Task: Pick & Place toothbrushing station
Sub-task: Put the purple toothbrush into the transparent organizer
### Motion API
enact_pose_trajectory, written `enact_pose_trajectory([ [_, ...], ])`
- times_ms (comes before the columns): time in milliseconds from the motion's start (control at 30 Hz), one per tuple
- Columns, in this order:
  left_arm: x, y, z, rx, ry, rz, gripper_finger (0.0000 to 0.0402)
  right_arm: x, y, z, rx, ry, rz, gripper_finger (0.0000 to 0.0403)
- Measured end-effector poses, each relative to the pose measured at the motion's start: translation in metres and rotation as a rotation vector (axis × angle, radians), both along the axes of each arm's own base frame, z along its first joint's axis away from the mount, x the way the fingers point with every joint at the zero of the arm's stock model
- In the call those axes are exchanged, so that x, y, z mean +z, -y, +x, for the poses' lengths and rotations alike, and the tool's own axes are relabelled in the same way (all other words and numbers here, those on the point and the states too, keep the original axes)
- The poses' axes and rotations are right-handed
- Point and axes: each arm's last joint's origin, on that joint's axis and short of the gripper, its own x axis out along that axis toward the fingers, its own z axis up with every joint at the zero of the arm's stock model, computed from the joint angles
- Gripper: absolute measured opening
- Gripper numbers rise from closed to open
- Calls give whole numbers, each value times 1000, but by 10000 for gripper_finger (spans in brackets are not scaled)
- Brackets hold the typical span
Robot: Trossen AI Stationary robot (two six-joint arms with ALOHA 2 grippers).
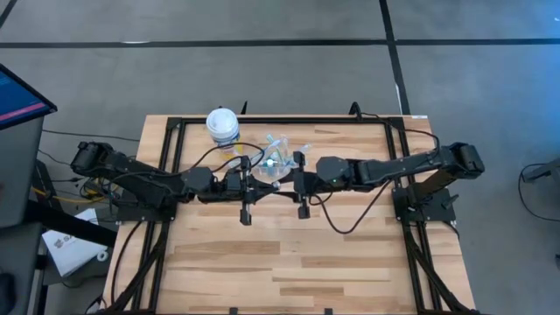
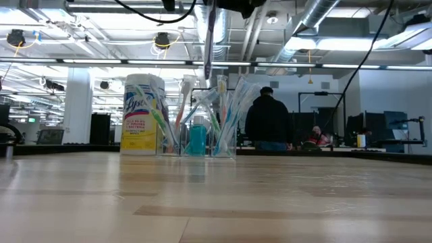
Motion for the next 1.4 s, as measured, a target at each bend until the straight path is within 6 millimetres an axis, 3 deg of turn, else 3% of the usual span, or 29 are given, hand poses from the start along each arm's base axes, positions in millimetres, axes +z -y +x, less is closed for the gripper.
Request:
enact_pose_trajectory([
  [267, 0, 0, 0, 0, 0, 0, 0, 0, 0, 0, -6, 0, 21, 12],
  [933, 3, -4, -7, 110, -46, 52, 39, 1, 6, -1, -30, -5, 41, 3],
  [1400, -8, -9, -37, 108, -65, 6, 39, 5, 41, -4, -144, -7, 53, 2],
])
